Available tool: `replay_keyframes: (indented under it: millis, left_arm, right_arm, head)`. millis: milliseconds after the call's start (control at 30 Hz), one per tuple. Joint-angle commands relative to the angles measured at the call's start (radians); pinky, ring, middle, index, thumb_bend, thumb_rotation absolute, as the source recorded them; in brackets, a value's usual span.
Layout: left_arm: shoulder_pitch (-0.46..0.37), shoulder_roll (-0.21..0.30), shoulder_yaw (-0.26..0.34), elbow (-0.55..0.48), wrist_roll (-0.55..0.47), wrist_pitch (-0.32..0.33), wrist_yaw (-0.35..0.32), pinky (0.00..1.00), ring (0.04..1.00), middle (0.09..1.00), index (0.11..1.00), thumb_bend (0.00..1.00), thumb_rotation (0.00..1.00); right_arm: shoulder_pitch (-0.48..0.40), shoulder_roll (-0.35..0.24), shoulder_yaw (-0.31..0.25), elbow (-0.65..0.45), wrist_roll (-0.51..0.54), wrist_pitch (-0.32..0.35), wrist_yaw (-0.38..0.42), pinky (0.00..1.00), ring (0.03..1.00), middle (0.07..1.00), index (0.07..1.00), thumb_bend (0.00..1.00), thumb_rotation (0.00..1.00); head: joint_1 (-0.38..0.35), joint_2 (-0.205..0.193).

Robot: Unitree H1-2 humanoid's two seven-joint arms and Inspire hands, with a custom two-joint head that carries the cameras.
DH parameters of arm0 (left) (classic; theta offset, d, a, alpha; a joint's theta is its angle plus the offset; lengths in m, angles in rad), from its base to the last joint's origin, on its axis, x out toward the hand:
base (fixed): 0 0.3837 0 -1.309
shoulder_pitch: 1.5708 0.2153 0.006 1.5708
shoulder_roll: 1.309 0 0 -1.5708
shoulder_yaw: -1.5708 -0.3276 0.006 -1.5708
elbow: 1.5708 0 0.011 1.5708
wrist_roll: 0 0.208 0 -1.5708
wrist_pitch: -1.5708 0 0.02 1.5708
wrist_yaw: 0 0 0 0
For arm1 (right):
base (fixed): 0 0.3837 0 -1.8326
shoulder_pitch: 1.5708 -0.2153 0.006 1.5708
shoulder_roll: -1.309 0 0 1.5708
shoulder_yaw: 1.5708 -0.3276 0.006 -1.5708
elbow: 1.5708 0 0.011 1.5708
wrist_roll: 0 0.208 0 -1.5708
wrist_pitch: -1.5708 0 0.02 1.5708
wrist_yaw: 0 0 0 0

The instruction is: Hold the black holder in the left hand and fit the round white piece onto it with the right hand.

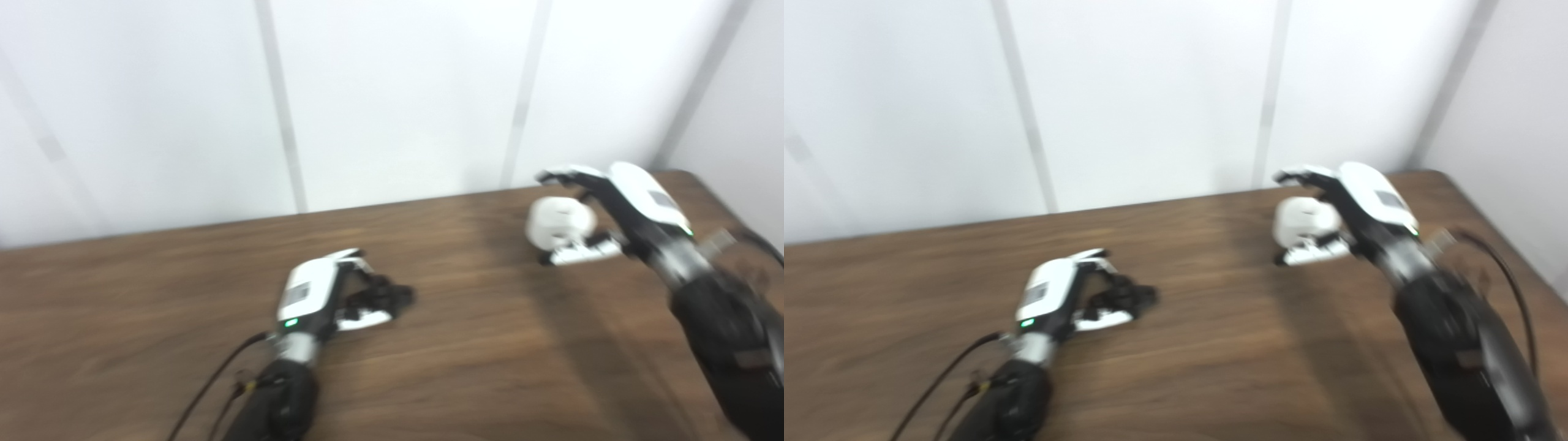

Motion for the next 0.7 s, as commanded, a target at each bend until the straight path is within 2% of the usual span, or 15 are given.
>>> replay_keyframes:
  millis: [0, 100, 233, 533, 667]
  left_arm:
    - [0.09, 0.053, -0.011, 0.102, -0.003, -0.02, -0.001, 0.81, 0.852, 0.84, 0.478, 0.52, 0.08]
    - [0.088, 0.062, -0.009, 0.126, -0.011, -0.043, 0.01, 0.81, 0.851, 0.837, 0.478, 0.52, 0.08]
    - [0.081, 0.069, -0.005, 0.169, -0.014, -0.076, 0.034, 0.81, 0.848, 0.834, 0.477, 0.52, 0.08]
    - [0.069, 0.079, -0.005, 0.247, -0.01, -0.14, 0.082, 0.79, 0.834, 0.821, 0.477, 0.52, 0.08]
    - [0.065, 0.081, -0.002, 0.268, -0.018, -0.157, 0.09, 0.78, 0.834, 0.822, 0.477, 0.52, 0.08]
  right_arm:
    - [-0.086, -0.053, 0.012, -0.011, -0.032, 0.034, 0.057, 0.73, 0.883, 0.88, 0.798, 0.89, 0.27]
    - [-0.149, -0.094, 0.048, 0.027, -0.084, 0.067, 0.116, 0.77, 0.884, 0.905, 0.816, 0.92, 0.26]
    - [-0.213, -0.12, 0.094, 0.095, -0.166, 0.077, 0.142, 0.84, 0.904, 0.921, 0.832, 0.93, 0.27]
    - [-0.324, -0.109, 0.152, 0.255, -0.233, 0.092, 0.167, 0.9, 0.947, 0.952, 0.858, 0.94, 0.26]
    - [-0.361, -0.102, 0.193, 0.327, -0.277, 0.089, 0.161, 0.89, 0.948, 0.955, 0.868, 0.95, 0.3]
  head:
    - [-0.003, -0.001]
    - [-0.042, -0.02]
    - [-0.089, -0.049]
    - [-0.139, -0.087]
    - [-0.145, -0.091]
